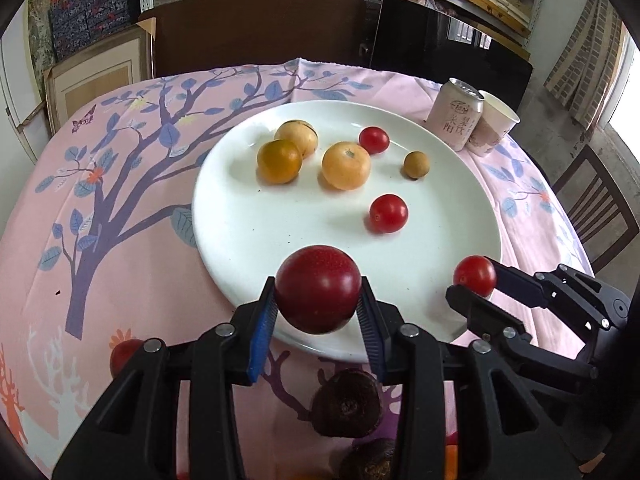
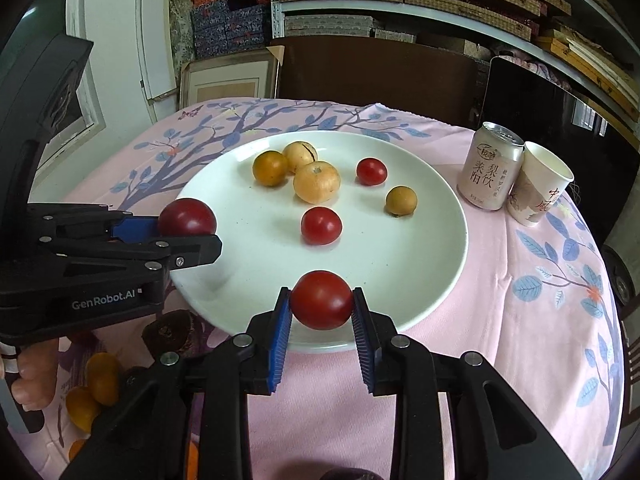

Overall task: Organize fruits
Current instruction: 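Carry the plum and tomato onto the white plate and open both grippers, then grasp a dark brown round fruit with the right gripper while the left gripper returns to the pile, then grasp a large orange with the left gripper while the right gripper holds the brown fruit, then carry the orange and brown fruit onto the white plate and open both grippers, then grasp a tangerine with the right gripper while the left gripper grasps a red tomato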

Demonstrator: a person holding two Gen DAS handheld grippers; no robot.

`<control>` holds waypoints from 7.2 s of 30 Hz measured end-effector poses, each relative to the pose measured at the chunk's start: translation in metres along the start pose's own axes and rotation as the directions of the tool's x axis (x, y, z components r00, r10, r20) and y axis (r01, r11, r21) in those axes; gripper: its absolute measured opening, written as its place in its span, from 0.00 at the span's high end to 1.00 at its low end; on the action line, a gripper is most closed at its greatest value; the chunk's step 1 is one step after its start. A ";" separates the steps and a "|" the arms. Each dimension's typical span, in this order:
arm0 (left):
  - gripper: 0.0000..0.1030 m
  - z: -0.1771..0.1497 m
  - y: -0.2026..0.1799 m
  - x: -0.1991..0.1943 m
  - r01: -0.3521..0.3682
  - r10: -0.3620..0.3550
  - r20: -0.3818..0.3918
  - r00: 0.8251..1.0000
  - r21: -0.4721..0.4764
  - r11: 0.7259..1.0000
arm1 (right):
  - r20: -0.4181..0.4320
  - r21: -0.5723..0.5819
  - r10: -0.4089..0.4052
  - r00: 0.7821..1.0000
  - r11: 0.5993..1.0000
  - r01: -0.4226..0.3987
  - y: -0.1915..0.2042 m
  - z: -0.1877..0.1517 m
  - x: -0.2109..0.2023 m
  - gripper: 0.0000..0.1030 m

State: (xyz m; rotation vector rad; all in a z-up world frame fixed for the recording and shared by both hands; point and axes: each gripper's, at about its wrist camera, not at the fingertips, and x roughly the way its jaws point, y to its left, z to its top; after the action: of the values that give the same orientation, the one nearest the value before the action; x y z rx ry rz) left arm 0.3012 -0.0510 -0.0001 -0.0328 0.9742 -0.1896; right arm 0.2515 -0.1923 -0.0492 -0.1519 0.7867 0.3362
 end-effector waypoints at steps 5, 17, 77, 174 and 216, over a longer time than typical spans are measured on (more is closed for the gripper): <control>0.32 0.000 0.000 -0.016 -0.024 0.023 0.068 0.997 0.004 1.000 | -0.001 0.007 -0.017 1.000 1.000 0.017 0.000 -0.002 -0.003 0.41; 0.24 -0.049 0.011 -0.085 -0.031 0.032 0.138 0.990 -0.008 0.999 | 0.024 0.095 -0.024 0.999 0.995 0.022 -0.017 -0.041 -0.072 0.33; 0.55 -0.188 -0.037 -0.082 0.042 -0.040 -0.059 0.997 0.037 0.998 | 0.021 0.136 0.063 0.998 0.989 -0.065 -0.002 -0.137 -0.124 0.59; 0.13 -0.155 0.082 -0.104 -0.171 0.175 0.090 0.981 -0.041 0.984 | -0.070 0.037 0.102 0.992 0.994 -0.100 0.075 -0.106 -0.060 0.63; 0.73 -0.008 -0.009 -0.057 -0.086 0.073 0.146 0.987 0.081 0.993 | 0.187 -0.029 0.041 0.981 0.999 -0.036 0.022 -0.006 -0.069 0.63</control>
State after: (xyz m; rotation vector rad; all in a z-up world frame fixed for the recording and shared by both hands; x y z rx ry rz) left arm 0.2622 -0.0498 0.0430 0.0720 0.8223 -0.1541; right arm 0.1946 -0.1899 -0.0039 -0.1268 0.5994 0.3914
